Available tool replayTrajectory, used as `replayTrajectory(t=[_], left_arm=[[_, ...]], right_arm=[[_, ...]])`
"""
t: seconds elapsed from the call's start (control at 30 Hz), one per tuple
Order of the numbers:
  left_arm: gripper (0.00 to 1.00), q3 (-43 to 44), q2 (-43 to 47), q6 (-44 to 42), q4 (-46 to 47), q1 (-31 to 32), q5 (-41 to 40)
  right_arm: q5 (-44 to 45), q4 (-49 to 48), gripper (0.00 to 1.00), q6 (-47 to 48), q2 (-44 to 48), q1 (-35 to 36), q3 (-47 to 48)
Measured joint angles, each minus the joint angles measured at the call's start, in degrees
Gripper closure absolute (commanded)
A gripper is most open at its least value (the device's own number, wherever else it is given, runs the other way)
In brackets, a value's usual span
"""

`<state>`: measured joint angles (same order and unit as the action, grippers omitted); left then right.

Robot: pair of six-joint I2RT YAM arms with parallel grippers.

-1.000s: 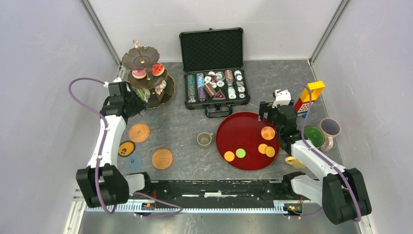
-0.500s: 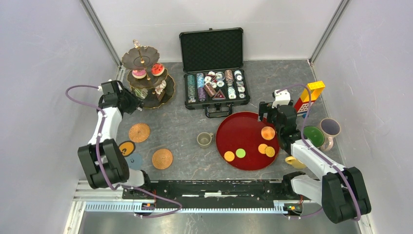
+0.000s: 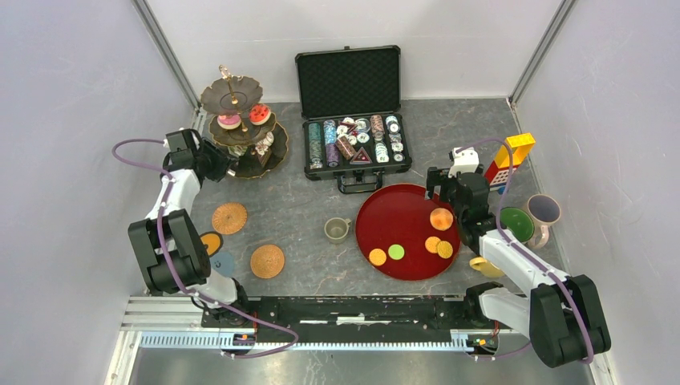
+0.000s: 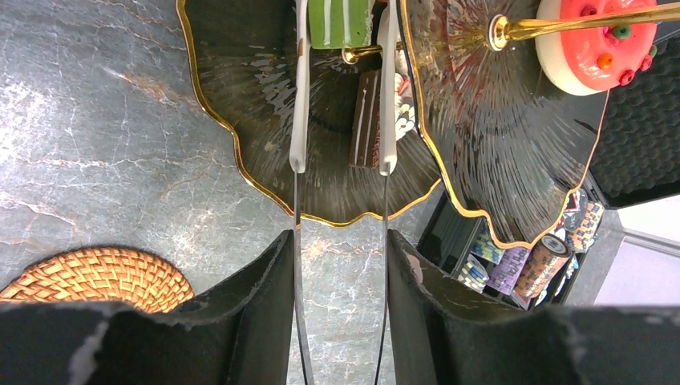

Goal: Serve the afternoon tea
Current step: Place the desert on the desert table.

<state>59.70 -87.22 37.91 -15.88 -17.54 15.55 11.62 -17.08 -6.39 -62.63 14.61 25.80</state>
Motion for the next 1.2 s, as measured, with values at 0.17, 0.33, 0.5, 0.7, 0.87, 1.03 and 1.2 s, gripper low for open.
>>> replayTrajectory(t=[0.17, 0.33, 0.5, 0.7, 0.87, 1.03, 1.2], left_arm=[[0.5, 0.0, 0.2, 0.0, -0.6, -0.1, -0.6], [0.46, -0.1, 2.7, -0.2, -1.8, -0.1, -2.1], [0.48, -0.1, 5.9, -0.3, -1.9, -0.1, -3.4], [0.51, -3.3, 9.1, -0.3, -2.2, -0.1, -3.4], [0.51, -8.6, 15.0, -0.3, -5.3, -0.1, -3.5], [0.5, -12.4, 22.3, -1.6, -7.4, 0.1, -1.5], [0.49, -13.1, 29.9, -4.9, -11.8, 4.9, -0.7]], right_arm=[[-0.2, 0.0, 0.02, 0.0, 0.0, -0.1, 0.0], [-0.6, 0.0, 0.02, -0.2, -0.1, -0.1, 0.0], [-0.7, 0.0, 0.02, -0.3, -0.1, -0.1, 0.0], [-0.7, 0.0, 0.02, -0.3, -0.1, -0.1, 0.0], [-0.7, 0.0, 0.02, -0.3, -0.1, -0.1, 0.0], [-0.7, 0.0, 0.02, -0.3, -0.1, -0.1, 0.0], [-0.7, 0.0, 0.02, -0.3, -0.1, -0.1, 0.0]])
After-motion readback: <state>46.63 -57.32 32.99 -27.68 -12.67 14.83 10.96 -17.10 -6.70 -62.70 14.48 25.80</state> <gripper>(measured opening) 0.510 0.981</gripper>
